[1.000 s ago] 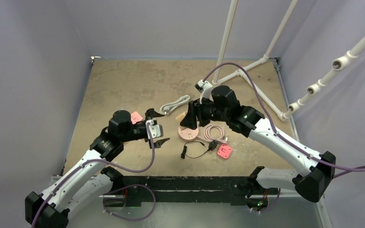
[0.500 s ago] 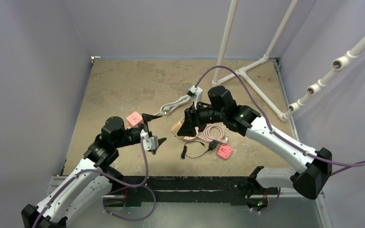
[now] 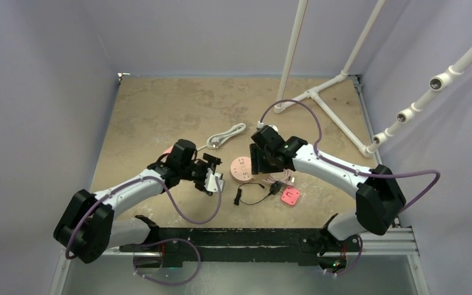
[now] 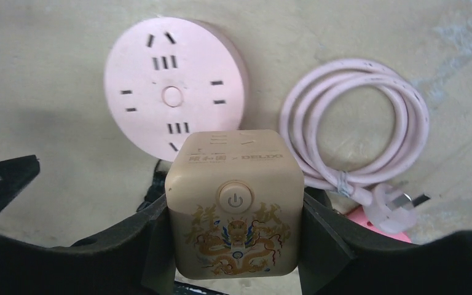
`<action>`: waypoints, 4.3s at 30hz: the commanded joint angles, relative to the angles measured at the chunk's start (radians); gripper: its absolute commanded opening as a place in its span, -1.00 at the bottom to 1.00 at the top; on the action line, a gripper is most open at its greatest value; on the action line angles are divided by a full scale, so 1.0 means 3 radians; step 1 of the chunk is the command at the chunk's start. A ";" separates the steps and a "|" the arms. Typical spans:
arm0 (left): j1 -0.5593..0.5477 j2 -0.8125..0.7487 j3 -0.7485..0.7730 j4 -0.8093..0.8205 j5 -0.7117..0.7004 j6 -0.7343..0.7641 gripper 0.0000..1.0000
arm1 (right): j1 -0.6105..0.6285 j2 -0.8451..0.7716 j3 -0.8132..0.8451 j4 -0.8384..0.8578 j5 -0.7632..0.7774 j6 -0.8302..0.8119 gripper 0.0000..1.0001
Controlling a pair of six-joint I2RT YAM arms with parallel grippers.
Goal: Insert the plug
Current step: Move the socket to the center of the board.
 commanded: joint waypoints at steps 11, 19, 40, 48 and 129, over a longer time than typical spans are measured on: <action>-0.0255 0.1202 0.0968 -0.0155 0.0029 0.1138 0.96 | 0.0007 0.0009 -0.0476 0.0188 0.0237 0.0462 -1.00; -0.0434 0.1999 0.1705 -0.1159 -0.0209 0.1894 0.96 | -0.0041 0.0101 -0.0214 0.0129 0.0585 0.0448 -1.00; -0.0747 0.1644 0.1433 -0.2609 -0.0251 0.1772 -0.30 | -0.0215 -0.0143 -0.0011 0.0379 0.0229 -0.0315 -1.00; -0.0848 0.1121 0.1298 -0.2137 -0.0155 0.0815 -0.41 | -0.0226 0.0058 0.0368 0.0283 0.0605 -0.0347 -1.00; -0.1391 0.1331 0.1030 -0.0425 -0.0454 0.0963 0.35 | -0.0413 0.0120 0.0219 -0.0570 0.1001 0.0914 -1.00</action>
